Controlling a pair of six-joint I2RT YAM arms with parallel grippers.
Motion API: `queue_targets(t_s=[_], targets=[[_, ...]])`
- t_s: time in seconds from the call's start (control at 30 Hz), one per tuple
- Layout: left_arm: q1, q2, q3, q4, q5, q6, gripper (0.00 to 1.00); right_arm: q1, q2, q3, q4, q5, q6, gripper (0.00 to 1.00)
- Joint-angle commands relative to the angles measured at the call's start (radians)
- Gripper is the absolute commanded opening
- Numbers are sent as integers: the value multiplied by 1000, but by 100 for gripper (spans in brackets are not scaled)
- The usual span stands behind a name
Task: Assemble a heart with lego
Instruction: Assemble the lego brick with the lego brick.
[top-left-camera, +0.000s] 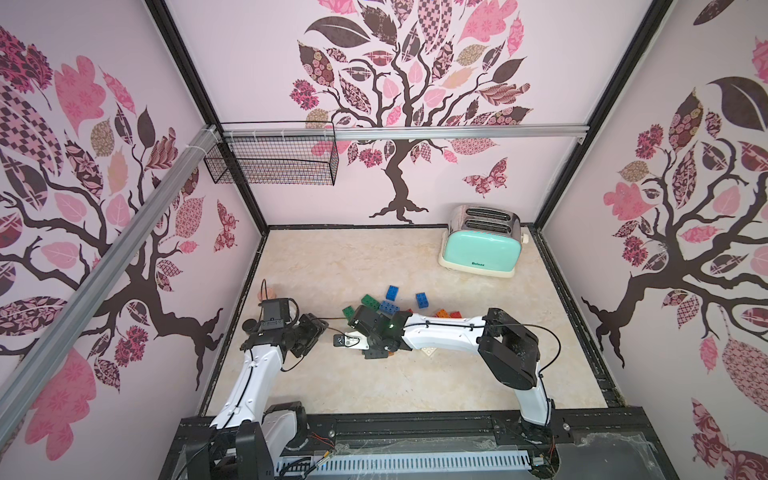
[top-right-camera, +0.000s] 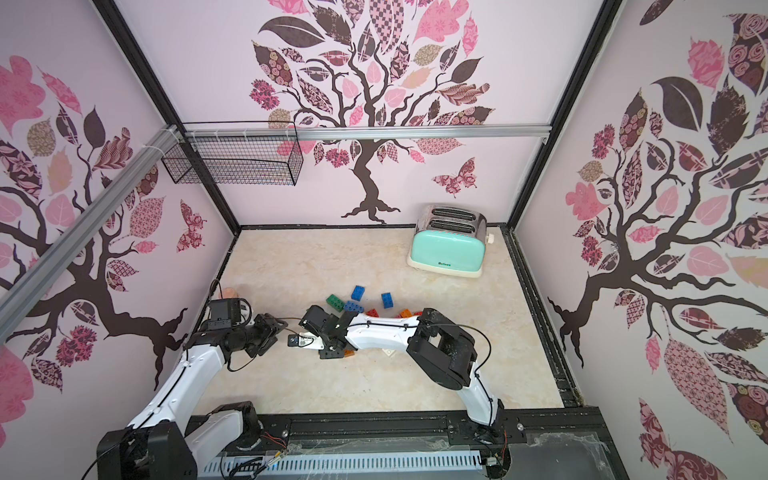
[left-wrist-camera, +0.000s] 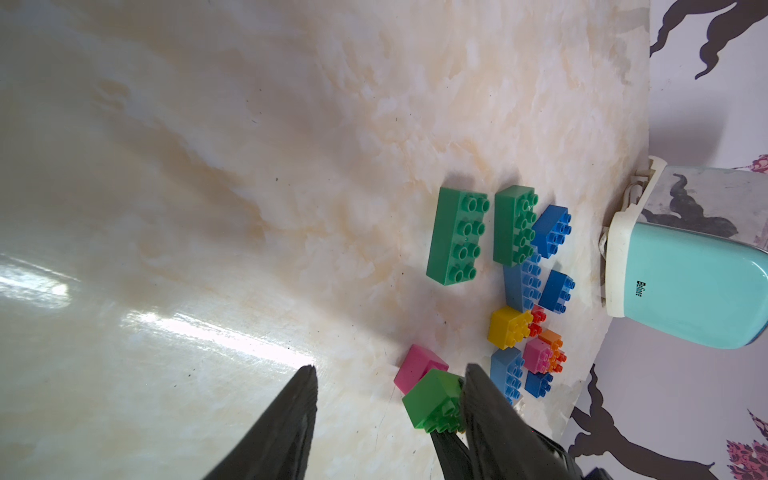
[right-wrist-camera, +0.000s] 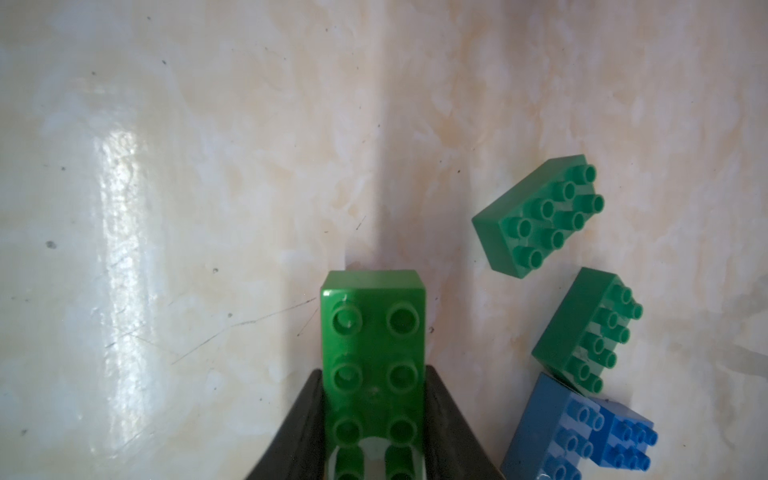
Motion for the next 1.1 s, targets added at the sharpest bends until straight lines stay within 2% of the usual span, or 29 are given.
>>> queue_targets(t_s=[0.0, 1.07], targets=[[7, -18, -13, 17, 13, -7, 59, 6, -4, 52, -71, -13, -1, 22], [12, -24, -18, 19, 15, -6, 59, 6, 75, 125, -125, -20, 10, 22]])
